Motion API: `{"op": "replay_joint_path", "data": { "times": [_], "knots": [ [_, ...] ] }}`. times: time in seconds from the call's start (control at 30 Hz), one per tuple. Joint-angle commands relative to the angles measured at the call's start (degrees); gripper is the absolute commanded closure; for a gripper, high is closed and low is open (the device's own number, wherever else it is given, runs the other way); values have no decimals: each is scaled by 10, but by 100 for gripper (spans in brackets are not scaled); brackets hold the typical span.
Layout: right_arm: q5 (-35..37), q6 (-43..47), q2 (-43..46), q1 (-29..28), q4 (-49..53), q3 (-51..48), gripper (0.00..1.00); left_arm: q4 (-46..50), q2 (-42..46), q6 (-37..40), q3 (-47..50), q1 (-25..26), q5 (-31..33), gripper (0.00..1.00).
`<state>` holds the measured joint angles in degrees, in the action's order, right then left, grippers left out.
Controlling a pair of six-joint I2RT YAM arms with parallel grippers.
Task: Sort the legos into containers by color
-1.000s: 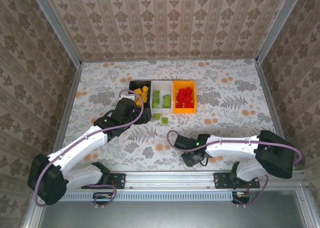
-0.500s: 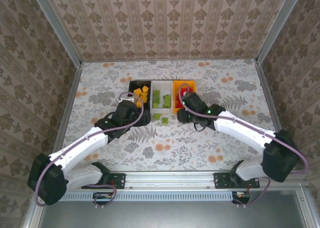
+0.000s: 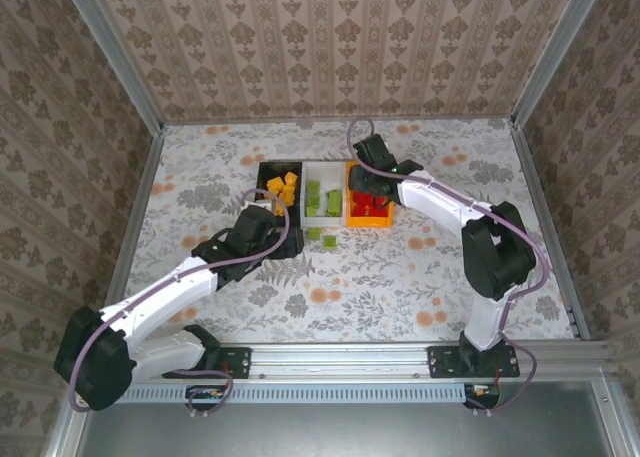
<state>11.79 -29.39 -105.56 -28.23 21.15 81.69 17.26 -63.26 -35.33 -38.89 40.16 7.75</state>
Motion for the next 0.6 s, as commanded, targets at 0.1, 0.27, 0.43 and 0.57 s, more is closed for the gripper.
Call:
{"op": "replay_joint_path", "data": {
  "times": [0.1,0.27,0.43,0.57],
  "knots": [
    [-1,13,3,2,6,30,25,11,12,-9,1,4,0,0],
    [-10,-7,68,-23,-26,-55,20,16,33,-10,7,4,16,0],
    [8,-29,135,-88,-66,-167,18,24,47,-12,11,-1,27,0],
    [23,-58,152,-144,-99,-232,15,31,53,-12,13,-3,32,0]
  ]
}}
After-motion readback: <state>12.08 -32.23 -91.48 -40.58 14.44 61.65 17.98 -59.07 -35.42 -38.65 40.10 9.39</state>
